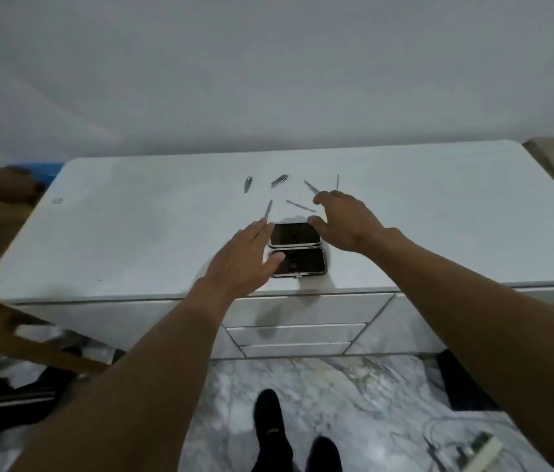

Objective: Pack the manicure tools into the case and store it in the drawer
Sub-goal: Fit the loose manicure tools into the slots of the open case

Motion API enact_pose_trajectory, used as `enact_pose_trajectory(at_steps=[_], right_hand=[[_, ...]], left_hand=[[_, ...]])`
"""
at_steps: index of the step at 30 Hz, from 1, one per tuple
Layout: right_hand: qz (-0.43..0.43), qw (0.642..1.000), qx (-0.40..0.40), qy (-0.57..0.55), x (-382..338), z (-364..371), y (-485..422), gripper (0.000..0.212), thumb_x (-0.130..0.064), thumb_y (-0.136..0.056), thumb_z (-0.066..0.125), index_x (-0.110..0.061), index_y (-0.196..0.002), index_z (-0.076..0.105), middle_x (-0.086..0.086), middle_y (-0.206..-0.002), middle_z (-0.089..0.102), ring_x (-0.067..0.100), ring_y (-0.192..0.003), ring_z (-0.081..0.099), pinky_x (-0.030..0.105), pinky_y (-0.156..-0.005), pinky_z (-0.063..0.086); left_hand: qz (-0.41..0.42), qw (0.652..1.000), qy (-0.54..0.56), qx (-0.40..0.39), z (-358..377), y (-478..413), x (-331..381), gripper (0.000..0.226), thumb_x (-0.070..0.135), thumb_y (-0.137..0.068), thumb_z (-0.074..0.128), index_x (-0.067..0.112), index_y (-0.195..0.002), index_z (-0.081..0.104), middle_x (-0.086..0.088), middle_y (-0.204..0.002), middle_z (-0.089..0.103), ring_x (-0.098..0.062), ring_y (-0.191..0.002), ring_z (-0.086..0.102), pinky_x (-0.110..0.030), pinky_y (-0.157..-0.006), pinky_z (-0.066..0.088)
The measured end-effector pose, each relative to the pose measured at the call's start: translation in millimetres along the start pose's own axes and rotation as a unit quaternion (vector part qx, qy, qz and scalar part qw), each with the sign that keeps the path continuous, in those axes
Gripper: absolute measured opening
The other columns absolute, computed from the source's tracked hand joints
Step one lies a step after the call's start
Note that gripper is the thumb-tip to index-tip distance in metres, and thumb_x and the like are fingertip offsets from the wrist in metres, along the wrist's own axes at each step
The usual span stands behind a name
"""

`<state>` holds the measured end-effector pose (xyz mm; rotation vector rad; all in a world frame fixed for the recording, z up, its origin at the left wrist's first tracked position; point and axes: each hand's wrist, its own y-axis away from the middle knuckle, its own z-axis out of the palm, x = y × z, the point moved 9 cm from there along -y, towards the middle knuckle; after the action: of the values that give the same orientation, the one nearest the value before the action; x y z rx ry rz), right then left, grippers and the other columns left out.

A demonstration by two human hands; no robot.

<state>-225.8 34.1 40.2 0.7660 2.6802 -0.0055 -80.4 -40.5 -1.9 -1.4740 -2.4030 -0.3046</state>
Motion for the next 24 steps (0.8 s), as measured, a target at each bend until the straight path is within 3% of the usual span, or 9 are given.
enact_pose_trajectory(at_steps=[3,9,16,21,24], right_hand=[[0.004,1.000,-0.009,0.018,-4,10,-32,0.040,-0.028,-0.096,0.048,-0.008,-0.130,0.050,0.016,-0.131,0.056,0.037,-0.118,0.054,0.047,-0.098,0.047],[-0.007,0.999,-0.024,0.048,-21,25,-110,0.040,-0.009,-0.094,0.047,-0.013,-0.134,0.049,0.012,-0.131,0.054,0.034,-0.117,0.054,0.043,-0.092,0.049],[-0.019,0.990,-0.068,0.119,-23,54,-172,0.046,0.007,-0.083,0.049,-0.008,-0.126,0.058,0.015,-0.127,0.055,0.037,-0.116,0.053,0.041,-0.093,0.050],[-0.041,0.983,-0.032,0.178,-24,57,-181,0.041,0.005,-0.079,0.061,-0.009,-0.118,0.061,0.013,-0.111,0.059,0.034,-0.104,0.058,0.033,-0.069,0.041],[-0.038,0.980,-0.011,0.193,-26,50,-177,0.023,0.000,-0.084,0.057,-0.004,-0.105,0.064,0.013,-0.098,0.060,0.035,-0.089,0.059,0.033,-0.065,0.037]], left_hand=[[0.001,1.000,0.005,-0.018,17,-14,-19,0.061,0.043,-0.102,0.036,0.016,-0.154,0.019,-0.002,-0.163,0.015,-0.015,-0.149,0.013,-0.028,-0.119,0.011],[0.062,0.997,-0.005,0.034,39,-21,-42,0.057,0.043,-0.100,0.030,0.008,-0.143,0.045,-0.014,-0.150,0.043,-0.028,-0.139,0.040,-0.037,-0.114,0.033],[0.060,0.997,-0.010,0.036,49,-27,-49,0.056,0.046,-0.103,0.026,0.015,-0.148,0.037,-0.014,-0.152,0.040,-0.026,-0.141,0.037,-0.037,-0.117,0.028],[0.070,0.997,-0.005,0.042,49,-28,-50,0.055,0.045,-0.102,0.030,0.013,-0.147,0.040,-0.015,-0.151,0.040,-0.027,-0.141,0.037,-0.040,-0.115,0.032],[0.070,0.996,-0.015,0.050,46,-28,-49,0.055,0.045,-0.102,0.033,0.013,-0.146,0.042,-0.014,-0.151,0.042,-0.026,-0.140,0.038,-0.035,-0.117,0.027]])
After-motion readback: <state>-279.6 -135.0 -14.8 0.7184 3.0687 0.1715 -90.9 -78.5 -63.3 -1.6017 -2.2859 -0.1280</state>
